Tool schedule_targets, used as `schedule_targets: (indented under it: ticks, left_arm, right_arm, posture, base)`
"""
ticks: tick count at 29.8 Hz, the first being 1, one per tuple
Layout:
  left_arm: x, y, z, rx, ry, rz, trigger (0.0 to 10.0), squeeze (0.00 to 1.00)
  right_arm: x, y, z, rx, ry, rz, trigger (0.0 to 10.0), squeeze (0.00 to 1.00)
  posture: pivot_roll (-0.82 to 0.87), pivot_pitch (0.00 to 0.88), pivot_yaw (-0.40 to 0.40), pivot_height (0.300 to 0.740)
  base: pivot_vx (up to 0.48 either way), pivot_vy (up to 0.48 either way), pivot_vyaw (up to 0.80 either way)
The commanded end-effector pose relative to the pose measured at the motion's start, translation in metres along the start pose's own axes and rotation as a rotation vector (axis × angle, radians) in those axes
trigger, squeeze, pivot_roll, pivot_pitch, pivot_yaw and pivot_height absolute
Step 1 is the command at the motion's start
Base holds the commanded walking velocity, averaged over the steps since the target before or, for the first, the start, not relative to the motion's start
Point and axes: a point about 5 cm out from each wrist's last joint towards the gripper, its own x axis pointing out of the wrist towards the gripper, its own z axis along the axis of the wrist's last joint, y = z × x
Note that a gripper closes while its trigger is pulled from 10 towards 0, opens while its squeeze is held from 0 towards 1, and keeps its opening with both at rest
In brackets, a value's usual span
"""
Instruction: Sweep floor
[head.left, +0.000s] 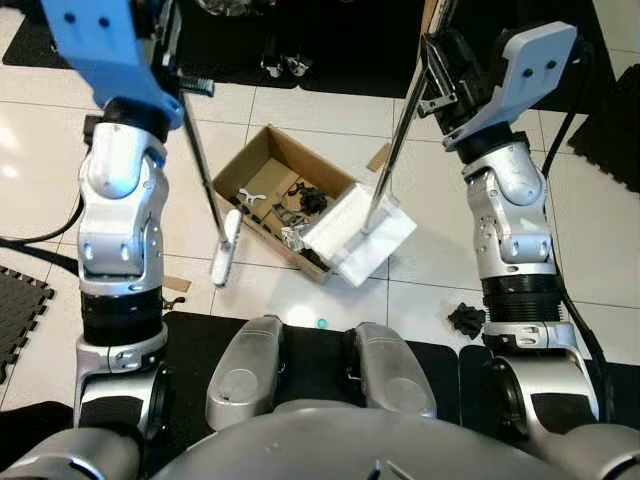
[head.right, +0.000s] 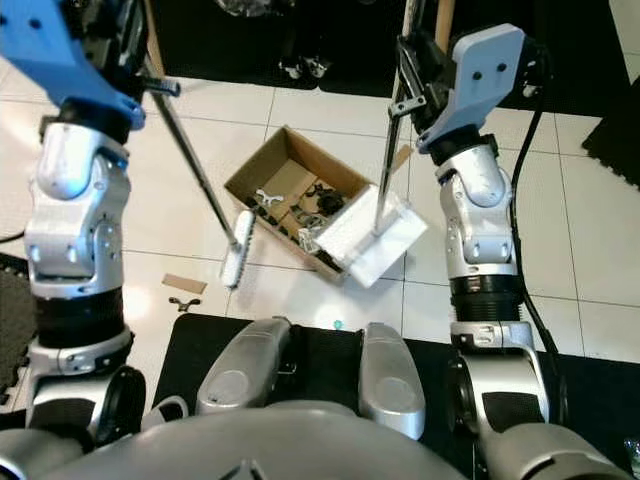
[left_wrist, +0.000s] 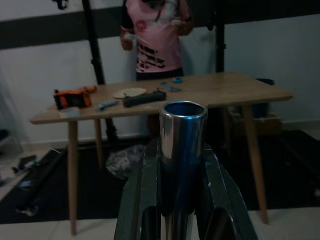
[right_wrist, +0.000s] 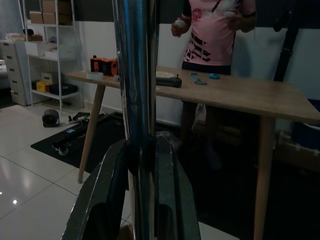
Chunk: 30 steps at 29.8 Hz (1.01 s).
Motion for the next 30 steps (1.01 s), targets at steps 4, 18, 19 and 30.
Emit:
schedule_targets:
  ticks: [4, 18, 19, 30]
  left_arm:
    - [0.009, -0.006, -0.001, -0.116, 0.037, -0.012, 10.0, 0.00]
    - [0.030, 0.002, 0.011, 0.249, -0.020, 0.006, 10.0, 0.00]
    - [0.030, 0.002, 0.012, 0.256, -0.022, 0.005, 10.0, 0.00]
    - [0.036, 0.004, 0.017, 0.316, -0.029, 0.008, 10.0, 0.00]
  right_arm:
    - [0.006, -0.002, 0.012, -0.031, -0.069, 0.002, 10.0, 0.00]
    - [0.009, -0.002, 0.008, -0.046, -0.062, 0.006, 10.0, 0.00]
    - [0.009, -0.002, 0.008, -0.047, -0.063, 0.006, 10.0, 0.00]
    - [0.011, -0.004, 0.007, -0.054, -0.066, 0.006, 10.0, 0.00]
  posture:
    - [0.05, 0.000, 0.024, 0.740]
    - [0.05, 0.000, 0.024, 0.740]
    - [0.05, 0.000, 0.024, 0.740]
    - [0.06, 0.000, 0.027, 0.740]
  base:
    - [0.000, 0.000, 0.00]
    - [0.000, 0.000, 0.00]
    - [0.000, 0.000, 0.00]
    - [0.000, 0.000, 0.00]
